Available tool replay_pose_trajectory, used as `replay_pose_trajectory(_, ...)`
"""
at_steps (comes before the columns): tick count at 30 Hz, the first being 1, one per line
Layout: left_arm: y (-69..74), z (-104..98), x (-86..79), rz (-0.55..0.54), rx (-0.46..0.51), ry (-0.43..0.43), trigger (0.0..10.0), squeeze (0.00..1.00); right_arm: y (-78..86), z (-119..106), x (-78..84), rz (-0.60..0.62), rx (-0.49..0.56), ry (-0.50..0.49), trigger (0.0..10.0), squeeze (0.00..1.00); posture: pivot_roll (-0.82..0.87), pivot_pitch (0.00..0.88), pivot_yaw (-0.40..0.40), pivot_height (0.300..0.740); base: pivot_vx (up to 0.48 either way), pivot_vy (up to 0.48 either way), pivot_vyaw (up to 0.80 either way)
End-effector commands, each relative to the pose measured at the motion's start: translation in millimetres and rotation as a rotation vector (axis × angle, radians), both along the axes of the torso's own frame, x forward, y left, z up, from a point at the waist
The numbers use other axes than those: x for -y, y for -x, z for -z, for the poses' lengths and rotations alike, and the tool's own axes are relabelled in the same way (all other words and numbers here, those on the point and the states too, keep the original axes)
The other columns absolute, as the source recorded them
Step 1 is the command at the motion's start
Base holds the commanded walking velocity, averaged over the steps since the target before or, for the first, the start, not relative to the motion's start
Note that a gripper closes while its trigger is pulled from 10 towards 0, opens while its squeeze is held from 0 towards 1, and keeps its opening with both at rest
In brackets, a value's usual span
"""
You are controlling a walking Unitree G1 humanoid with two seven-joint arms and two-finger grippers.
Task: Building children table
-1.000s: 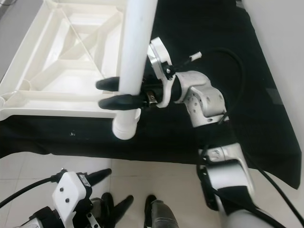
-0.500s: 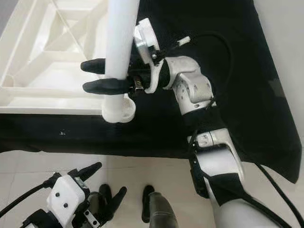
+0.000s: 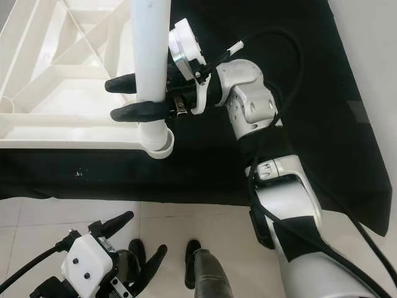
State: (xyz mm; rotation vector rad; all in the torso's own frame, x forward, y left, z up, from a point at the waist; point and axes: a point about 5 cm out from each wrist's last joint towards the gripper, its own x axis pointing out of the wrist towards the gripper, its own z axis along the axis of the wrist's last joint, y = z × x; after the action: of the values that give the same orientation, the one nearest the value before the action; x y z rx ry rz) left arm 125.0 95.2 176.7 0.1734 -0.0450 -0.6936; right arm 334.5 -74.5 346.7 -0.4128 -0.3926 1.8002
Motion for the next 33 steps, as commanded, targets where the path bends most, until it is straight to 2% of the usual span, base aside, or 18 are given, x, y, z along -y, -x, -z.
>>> replay_pose_trajectory(1, 3.2, 8.1, 1.8, 0.0, -0.036, -0.006, 10.0, 0.0, -3.5, 18.9, -2.0, 0.004, -0.039, 0.101, 10.0, 0.0, 0.08, 0.465, -0.093, 0.74, 0.0, 0.0, 0.0)
replay_pose_trajectory(14, 2.4, 8.6, 4.9, -0.004, -0.024, 0.0, 10.0, 0.0, 2.8, 24.5, -5.7, -0.06, -0.103, 0.182, 10.0, 0.0, 0.06, 0.464, -0.109, 0.74, 0.0, 0.0, 0.0)
replay_pose_trajectory(20, 1.6, 9.1, 5.6, -0.006, -0.019, 0.001, 10.0, 0.0, -1.0, 25.2, -9.9, -0.055, -0.126, 0.192, 10.0, 0.0, 0.06, 0.459, -0.114, 0.74, 0.0, 0.0, 0.0)
replay_pose_trajectory(24, 0.6, 9.7, 6.5, -0.01, -0.015, 0.001, 10.0, 0.0, -12.8, 25.2, -16.6, 0.024, -0.134, 0.161, 10.0, 0.0, 0.05, 0.453, -0.117, 0.74, 0.0, 0.0, 0.0)
replay_pose_trajectory(26, -0.1, 10.1, 6.9, -0.011, -0.013, 0.001, 10.0, 0.0, -20.4, 27.9, -19.6, 0.131, -0.136, 0.136, 10.0, 0.0, 0.05, 0.45, -0.117, 0.74, 0.0, 0.0, 0.0)
replay_pose_trajectory(27, -0.1, 10.1, 6.9, -0.011, -0.013, 0.001, 10.0, 0.0, -20.4, 27.9, -19.6, 0.131, -0.136, 0.136, 10.0, 0.0, 0.05, 0.45, -0.117, 0.74, 0.0, 0.0, 0.0)
replay_pose_trajectory(30, -1.9, 11.5, 7.9, -0.012, -0.01, 0.002, 10.0, 0.0, -23.4, 33.5, -16.6, 0.249, -0.135, 0.098, 10.0, 0.0, 0.04, 0.438, -0.116, 0.74, 0.0, 0.0, 0.0)
replay_pose_trajectory(33, -2.6, 11.9, 8.1, -0.011, -0.009, 0.002, 10.0, 0.0, -23.5, 34.8, -14.4, 0.279, -0.144, 0.085, 10.0, 0.0, 0.04, 0.434, -0.115, 0.74, 0.0, 0.0, 0.0)
